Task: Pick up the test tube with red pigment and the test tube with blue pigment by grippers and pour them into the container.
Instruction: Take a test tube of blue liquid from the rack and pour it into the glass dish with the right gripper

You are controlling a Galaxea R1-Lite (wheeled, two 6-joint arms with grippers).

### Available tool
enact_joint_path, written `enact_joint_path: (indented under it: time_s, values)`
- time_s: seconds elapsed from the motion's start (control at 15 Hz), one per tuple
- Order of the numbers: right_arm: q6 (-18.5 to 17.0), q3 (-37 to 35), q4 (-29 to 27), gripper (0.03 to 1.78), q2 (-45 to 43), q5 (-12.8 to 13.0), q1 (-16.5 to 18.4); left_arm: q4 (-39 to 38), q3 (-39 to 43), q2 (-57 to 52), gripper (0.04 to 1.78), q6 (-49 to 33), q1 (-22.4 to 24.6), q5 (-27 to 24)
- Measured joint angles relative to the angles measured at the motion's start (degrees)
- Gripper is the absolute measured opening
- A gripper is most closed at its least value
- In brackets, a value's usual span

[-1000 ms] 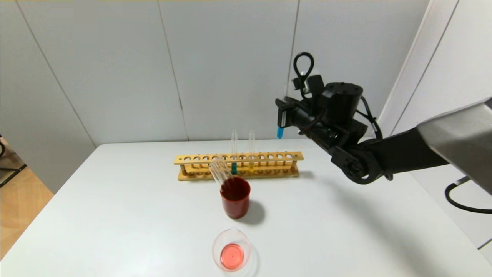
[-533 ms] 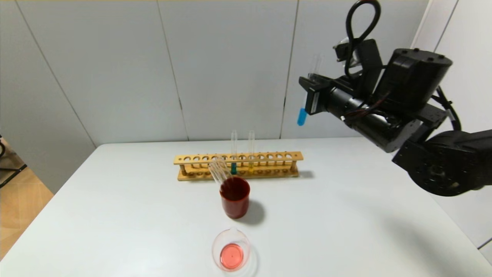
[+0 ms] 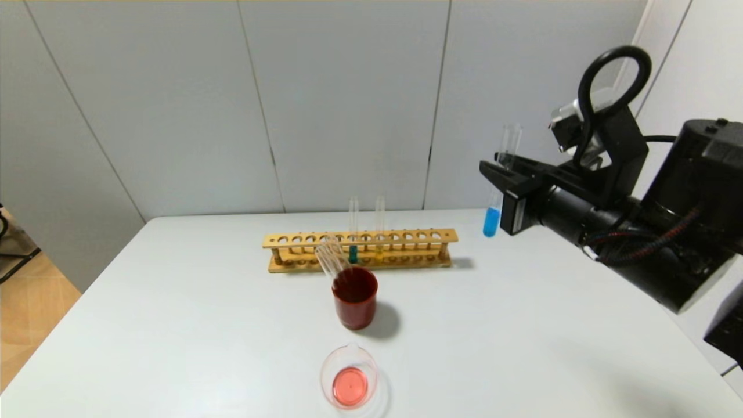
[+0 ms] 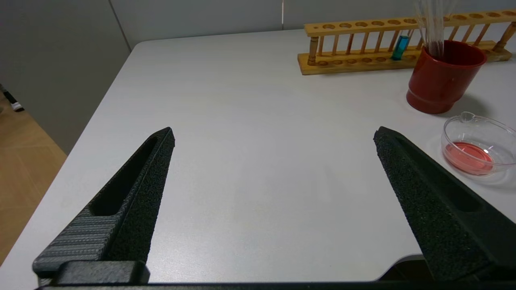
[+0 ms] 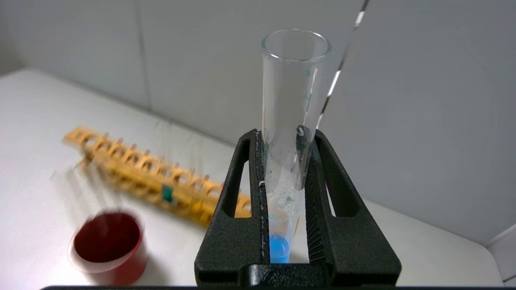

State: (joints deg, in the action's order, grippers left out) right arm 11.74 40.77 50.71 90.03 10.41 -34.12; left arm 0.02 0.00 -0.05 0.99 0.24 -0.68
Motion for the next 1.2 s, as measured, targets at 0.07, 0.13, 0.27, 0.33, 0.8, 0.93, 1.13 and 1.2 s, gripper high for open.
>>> enact_joint_path:
  time_s: [0.07,0.13,0.27,0.33,0.8,0.93,1.13,1.2]
  values:
    - [1.21,-2.79,0.13,0.34,-1.33,0.61,-1.46,0.00,0.00,0.00,1.75,-0.02,0.00,-0.02]
    - [2.26,-5.51,0.17,0.34,-2.29,1.46,-2.89,0.02,0.00,0.00,1.75,0.00,0.00,0.00]
    - [5.12,-11.19,0.52,0.34,-3.60,2.46,-5.40,0.00,0.00,0.00,1.75,0.02,0.00,0.00]
    - [7.24,-13.62,0.55,0.34,-3.89,2.60,-6.45,-0.02,0.00,0.00,1.75,0.00,0.00,0.00]
    - [11.06,-18.08,0.68,0.34,0.55,2.86,-15.27,-0.02,0.00,0.00,1.75,0.05,0.00,-0.02]
    - [11.15,-17.76,0.79,0.34,3.22,2.86,-16.62,0.00,0.00,0.00,1.75,0.00,0.00,-0.02]
    - [13.28,-16.19,0.74,0.34,6.77,3.73,-18.14,-0.02,0.00,0.00,1.75,0.02,0.00,0.00]
    - [14.60,-15.41,0.72,0.34,7.79,4.11,-18.30,-0.02,0.00,0.00,1.75,0.05,0.00,0.00]
